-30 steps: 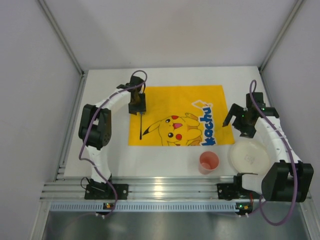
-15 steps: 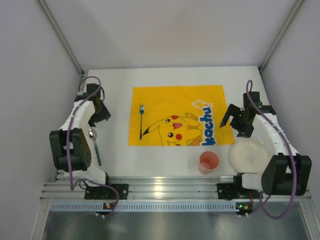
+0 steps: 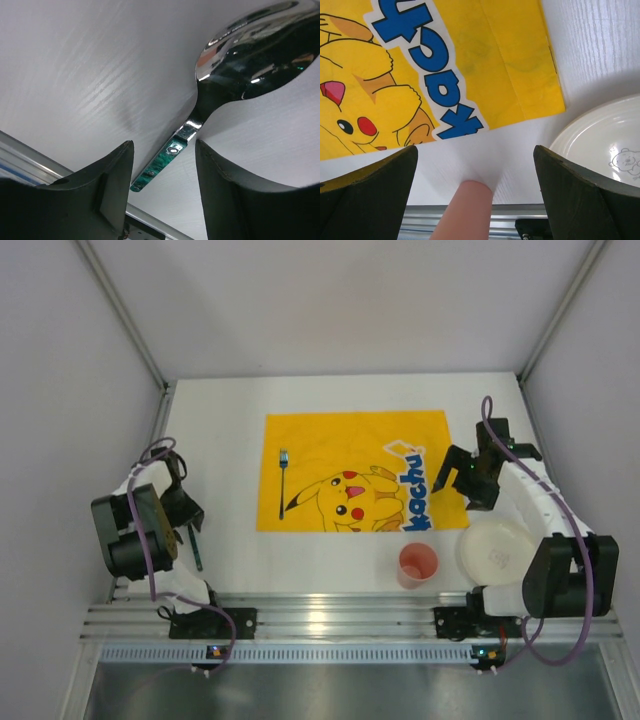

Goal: Set the dinner table for one person

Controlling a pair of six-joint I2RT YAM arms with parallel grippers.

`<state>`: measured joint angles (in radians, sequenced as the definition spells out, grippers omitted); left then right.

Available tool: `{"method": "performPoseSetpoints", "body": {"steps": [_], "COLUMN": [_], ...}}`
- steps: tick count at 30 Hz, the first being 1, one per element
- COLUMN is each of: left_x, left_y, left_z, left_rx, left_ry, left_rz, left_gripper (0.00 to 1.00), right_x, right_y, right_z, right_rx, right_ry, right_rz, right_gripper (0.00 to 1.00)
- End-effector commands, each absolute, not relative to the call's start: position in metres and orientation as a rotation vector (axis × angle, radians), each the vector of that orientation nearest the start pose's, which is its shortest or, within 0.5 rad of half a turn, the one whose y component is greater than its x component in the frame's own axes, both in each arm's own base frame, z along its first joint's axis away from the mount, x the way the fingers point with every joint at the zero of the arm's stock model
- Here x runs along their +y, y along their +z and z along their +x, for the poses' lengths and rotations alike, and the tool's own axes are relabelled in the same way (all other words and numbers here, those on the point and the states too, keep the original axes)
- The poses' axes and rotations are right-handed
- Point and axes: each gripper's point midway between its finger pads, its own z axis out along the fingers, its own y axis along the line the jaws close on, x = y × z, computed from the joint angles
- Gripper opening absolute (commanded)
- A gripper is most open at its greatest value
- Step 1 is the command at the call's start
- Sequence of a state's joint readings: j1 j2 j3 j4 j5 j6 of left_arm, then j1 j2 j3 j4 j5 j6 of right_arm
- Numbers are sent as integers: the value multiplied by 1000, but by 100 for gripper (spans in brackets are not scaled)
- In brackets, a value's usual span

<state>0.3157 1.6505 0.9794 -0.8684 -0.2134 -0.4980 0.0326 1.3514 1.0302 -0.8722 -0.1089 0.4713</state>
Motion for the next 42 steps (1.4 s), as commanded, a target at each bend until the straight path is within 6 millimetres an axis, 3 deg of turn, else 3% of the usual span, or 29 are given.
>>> {"method": "performPoseSetpoints", "body": {"steps": [1,7,10,11,15,17,20,24,25,26,27,28,29,31,32,33,35,36,37,38,39,40,41,42], "left_x": [98,106,114,117,117,112,90,39,14,3,-8,-39,-54,-98,-120,-139,-197,-221,-254,-276,-313,-333,-356,-388], "left_y": [11,-13,-19,-19,-22,-8,32,79,88,107,109,117,132,133,146,135,146,138,140,160,146,149,176,157], "left_z": [226,236,248,254,267,284,321,374,384,402,409,416,431,443,458,464,470,482,477,488,481,482,491,479], "left_rx": [2830,2847,2849,2849,2851,2807,2719,2647,2649,2609,2613,2616,2574,2578,2535,2555,2548,2530,2535,2480,2519,2514,2442,2487], "left_ry": [298,289,303,312,272,223,162,-33,-91,-122,-136,-217,-270,-375,-468,-511,-687,-767,-836,-887,-941,-986,-1062,-1145], "left_rz": [-1231,-1164,-1120,-1108,-1091,-1054,-938,-804,-754,-722,-705,-656,-622,-566,-522,-503,-423,-389,-352,-297,-223,-193,-138,-80], "left_gripper": [56,37,16,0,0,0,0,0,0,0,0,0,0,0,0,0,0,0,0,0,0,0,0,0], "right_x": [48,43,43,42,41,41,40,43,45,46,48,49,49,49,48,48,46,46,46,45,43,42,40,38], "right_y": [123,125,125,124,125,127,128,126,126,128,125,125,125,127,129,130,135,136,138,144,146,148,157,158], "right_z": [281,278,277,276,276,276,274,265,262,259,255,253,250,247,245,244,243,241,240,240,238,237,237,233], "right_rx": [2675,2664,2666,2669,2665,2658,2647,2643,2642,2634,2642,2639,2633,2626,2616,2617,2603,2608,2604,2591,2590,2585,2556,2555], "right_ry": [281,245,243,240,233,233,228,254,269,283,298,307,312,313,312,305,303,296,295,294,281,273,273,251], "right_rz": [529,529,525,524,525,526,532,558,566,569,585,589,593,596,602,604,608,609,606,604,609,614,613,624], "right_gripper": [100,100,100,100,100,100,100,100,100,100,100,100,100,100,100,100,100,100,100,100,100,100,100,100]}}
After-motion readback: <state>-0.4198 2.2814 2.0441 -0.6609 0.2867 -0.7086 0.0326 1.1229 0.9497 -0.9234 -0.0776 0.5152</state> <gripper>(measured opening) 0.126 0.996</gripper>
